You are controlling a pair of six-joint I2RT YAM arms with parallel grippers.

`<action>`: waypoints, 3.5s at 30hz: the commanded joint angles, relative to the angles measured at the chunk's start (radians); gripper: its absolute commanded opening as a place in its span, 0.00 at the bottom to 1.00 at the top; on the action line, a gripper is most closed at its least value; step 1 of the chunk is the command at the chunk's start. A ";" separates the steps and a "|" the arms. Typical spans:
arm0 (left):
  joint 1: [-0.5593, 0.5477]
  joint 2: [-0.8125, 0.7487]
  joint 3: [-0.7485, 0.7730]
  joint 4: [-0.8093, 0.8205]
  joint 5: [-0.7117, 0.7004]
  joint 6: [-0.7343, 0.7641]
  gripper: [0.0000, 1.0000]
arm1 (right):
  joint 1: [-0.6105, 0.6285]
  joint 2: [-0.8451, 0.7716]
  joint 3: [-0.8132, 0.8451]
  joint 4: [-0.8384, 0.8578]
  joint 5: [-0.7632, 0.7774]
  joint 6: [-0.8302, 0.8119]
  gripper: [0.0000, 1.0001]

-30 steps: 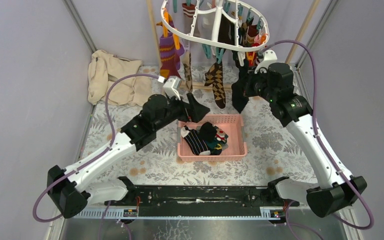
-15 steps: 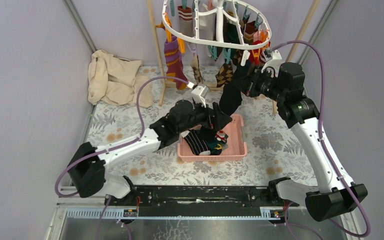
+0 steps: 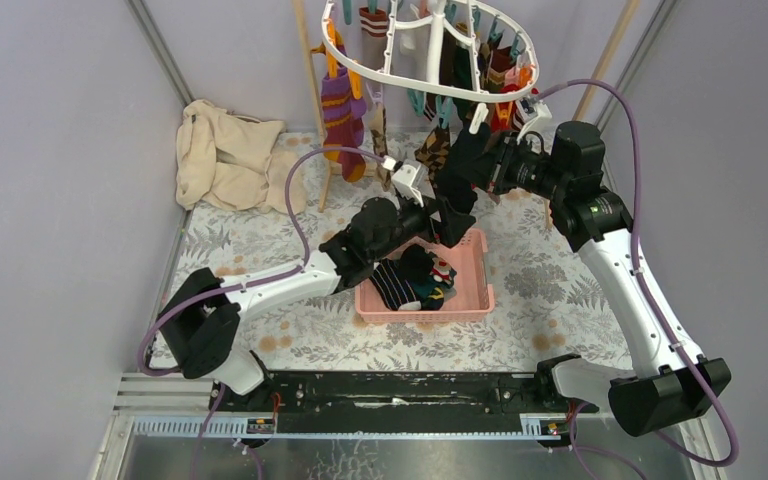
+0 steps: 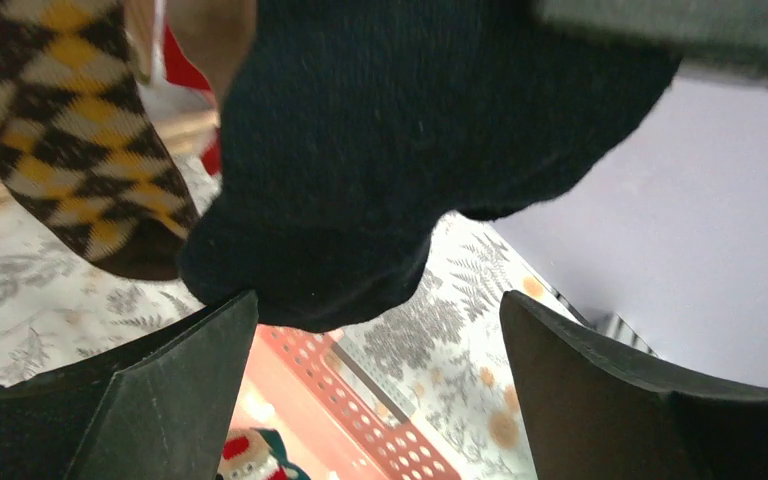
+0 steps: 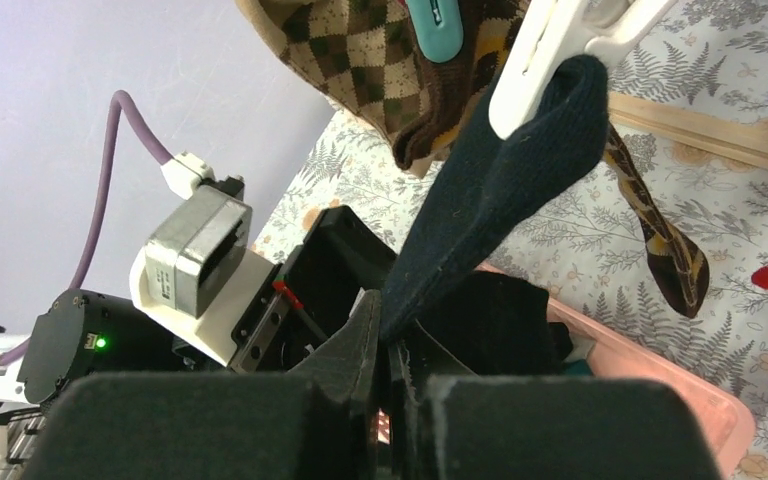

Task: Remove the socks clipped to the hanger
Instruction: Remove the sock from the hanger.

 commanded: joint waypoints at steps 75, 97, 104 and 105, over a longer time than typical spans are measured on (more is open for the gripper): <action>0.342 -0.022 0.155 -0.185 0.643 -0.284 0.00 | -0.006 0.031 -0.197 0.738 0.223 0.194 0.63; 0.392 0.014 0.021 0.251 0.856 -0.670 0.00 | -0.012 0.100 -0.217 0.862 0.261 0.236 0.68; 0.392 0.019 0.005 0.301 0.871 -0.717 0.00 | -0.013 0.138 -0.205 0.886 0.273 0.254 0.66; 0.392 0.021 0.004 0.308 0.873 -0.724 0.00 | -0.013 0.142 -0.205 0.894 0.275 0.258 0.66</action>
